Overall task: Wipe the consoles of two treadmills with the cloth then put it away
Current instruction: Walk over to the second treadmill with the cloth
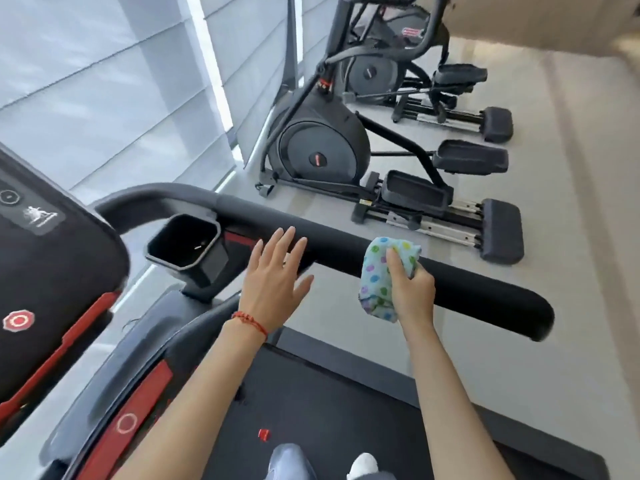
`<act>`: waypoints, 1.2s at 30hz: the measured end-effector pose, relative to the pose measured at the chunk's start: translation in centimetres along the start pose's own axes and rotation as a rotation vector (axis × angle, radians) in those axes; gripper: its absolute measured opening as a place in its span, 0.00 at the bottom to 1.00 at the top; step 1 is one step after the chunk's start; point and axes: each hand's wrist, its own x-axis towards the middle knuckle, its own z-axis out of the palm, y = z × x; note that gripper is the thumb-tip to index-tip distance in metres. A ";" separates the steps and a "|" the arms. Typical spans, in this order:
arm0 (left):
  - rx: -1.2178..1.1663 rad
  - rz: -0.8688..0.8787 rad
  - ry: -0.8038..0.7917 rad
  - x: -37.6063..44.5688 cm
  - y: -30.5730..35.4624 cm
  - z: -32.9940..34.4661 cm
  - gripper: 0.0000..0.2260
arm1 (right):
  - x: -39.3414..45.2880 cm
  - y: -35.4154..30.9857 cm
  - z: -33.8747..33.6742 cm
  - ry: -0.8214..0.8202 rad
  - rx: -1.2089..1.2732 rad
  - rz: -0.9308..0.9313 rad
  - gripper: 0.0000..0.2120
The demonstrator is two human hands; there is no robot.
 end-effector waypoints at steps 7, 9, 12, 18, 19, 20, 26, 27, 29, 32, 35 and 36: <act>-0.054 0.191 -0.095 3.1 11.5 3.9 0.26 | 2.0 3.9 -12.3 0.182 0.068 0.068 0.12; -0.075 0.257 -0.125 3.8 14.7 4.8 0.26 | 2.1 5.1 -15.6 0.249 0.090 0.107 0.13; -0.102 0.362 -0.168 4.9 19.0 6.1 0.26 | 1.7 6.7 -19.9 0.362 0.121 0.167 0.13; -0.147 0.621 -0.225 6.9 26.9 8.8 0.26 | -0.4 9.9 -26.5 0.590 0.198 0.247 0.10; -0.163 0.669 -0.233 7.2 28.3 9.3 0.25 | -0.8 10.4 -27.5 0.638 0.215 0.258 0.09; -0.178 0.720 -0.243 7.5 29.6 9.8 0.25 | -1.3 10.8 -28.3 0.688 0.235 0.263 0.09; -0.221 1.026 -0.304 8.4 36.9 12.9 0.25 | -4.2 13.4 -32.4 0.989 0.346 0.348 0.05; -0.225 1.068 -0.315 8.5 37.9 13.4 0.25 | -4.7 13.9 -32.8 1.035 0.366 0.360 0.06; -0.237 1.138 -0.336 8.8 39.7 14.3 0.25 | -5.7 14.7 -33.5 1.126 0.391 0.385 0.07; -0.251 1.218 -0.368 8.6 42.7 15.2 0.25 | -7.6 15.9 -34.6 1.251 0.415 0.438 0.07; -0.255 1.310 -0.377 7.5 46.0 15.8 0.25 | -9.7 17.0 -35.8 1.340 0.407 0.502 0.06; -0.259 1.339 -0.378 7.0 47.2 16.0 0.25 | -10.5 17.4 -36.3 1.374 0.413 0.521 0.06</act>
